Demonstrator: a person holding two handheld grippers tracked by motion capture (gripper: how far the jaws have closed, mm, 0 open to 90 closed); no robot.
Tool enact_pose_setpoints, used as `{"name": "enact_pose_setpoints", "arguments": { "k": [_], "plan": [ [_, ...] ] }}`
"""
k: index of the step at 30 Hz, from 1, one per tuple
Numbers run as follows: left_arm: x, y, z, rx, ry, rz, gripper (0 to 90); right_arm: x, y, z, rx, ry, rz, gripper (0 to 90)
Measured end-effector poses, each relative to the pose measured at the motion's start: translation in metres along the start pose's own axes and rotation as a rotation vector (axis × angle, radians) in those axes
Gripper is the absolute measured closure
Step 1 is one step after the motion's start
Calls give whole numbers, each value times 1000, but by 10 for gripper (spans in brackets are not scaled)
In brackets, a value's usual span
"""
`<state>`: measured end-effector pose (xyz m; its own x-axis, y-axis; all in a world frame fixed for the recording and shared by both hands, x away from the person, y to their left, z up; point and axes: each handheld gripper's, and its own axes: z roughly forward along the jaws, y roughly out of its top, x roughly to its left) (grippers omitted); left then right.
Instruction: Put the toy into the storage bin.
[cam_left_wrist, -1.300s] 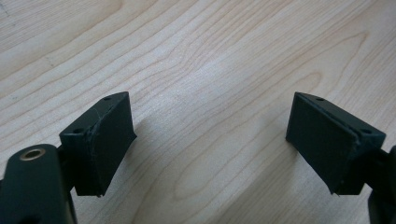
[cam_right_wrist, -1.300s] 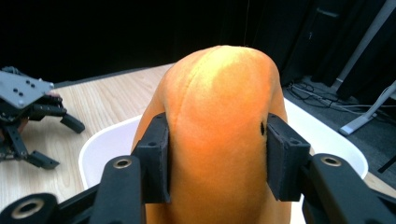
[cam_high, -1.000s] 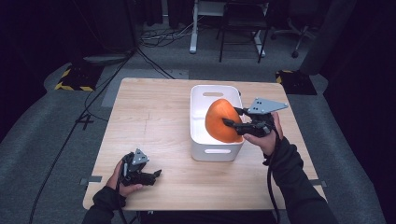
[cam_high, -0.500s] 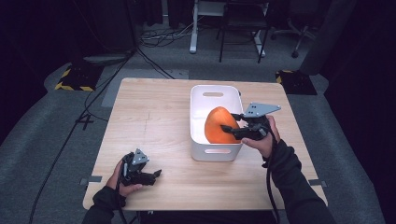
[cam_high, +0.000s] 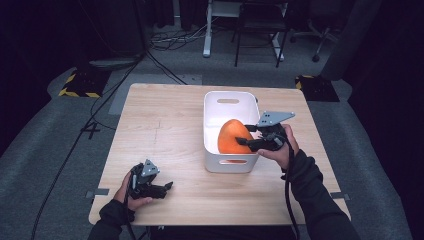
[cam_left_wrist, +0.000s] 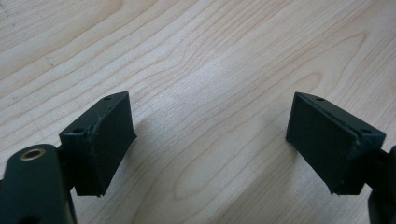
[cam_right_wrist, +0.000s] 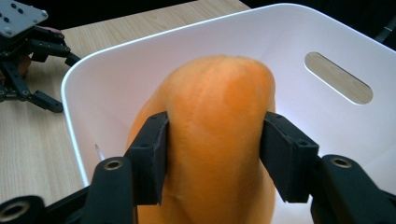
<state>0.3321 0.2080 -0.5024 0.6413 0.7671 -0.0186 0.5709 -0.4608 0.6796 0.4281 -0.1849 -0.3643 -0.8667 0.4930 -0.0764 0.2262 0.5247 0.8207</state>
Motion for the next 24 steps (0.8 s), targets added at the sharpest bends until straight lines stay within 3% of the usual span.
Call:
{"name": "enact_pose_setpoints", "arguments": {
  "k": [1,2,3,5,9,24],
  "plan": [
    [0,0,0,0,0,0,153,-1,0,-1,-7,3,0,569],
    [0,0,0,-1,0,0,153,-1,1,-4,-24,9,4,604],
    [0,0,0,0,0,0,153,-3,2,-8,-56,24,17,602],
    [0,0,0,0,0,0,153,-3,3,-9,-59,24,22,613],
    [0,0,0,0,0,0,153,-3,3,-6,3,24,4,613],
    [0,0,0,0,0,0,153,-3,2,-7,-4,10,-1,600]
  ]
}}
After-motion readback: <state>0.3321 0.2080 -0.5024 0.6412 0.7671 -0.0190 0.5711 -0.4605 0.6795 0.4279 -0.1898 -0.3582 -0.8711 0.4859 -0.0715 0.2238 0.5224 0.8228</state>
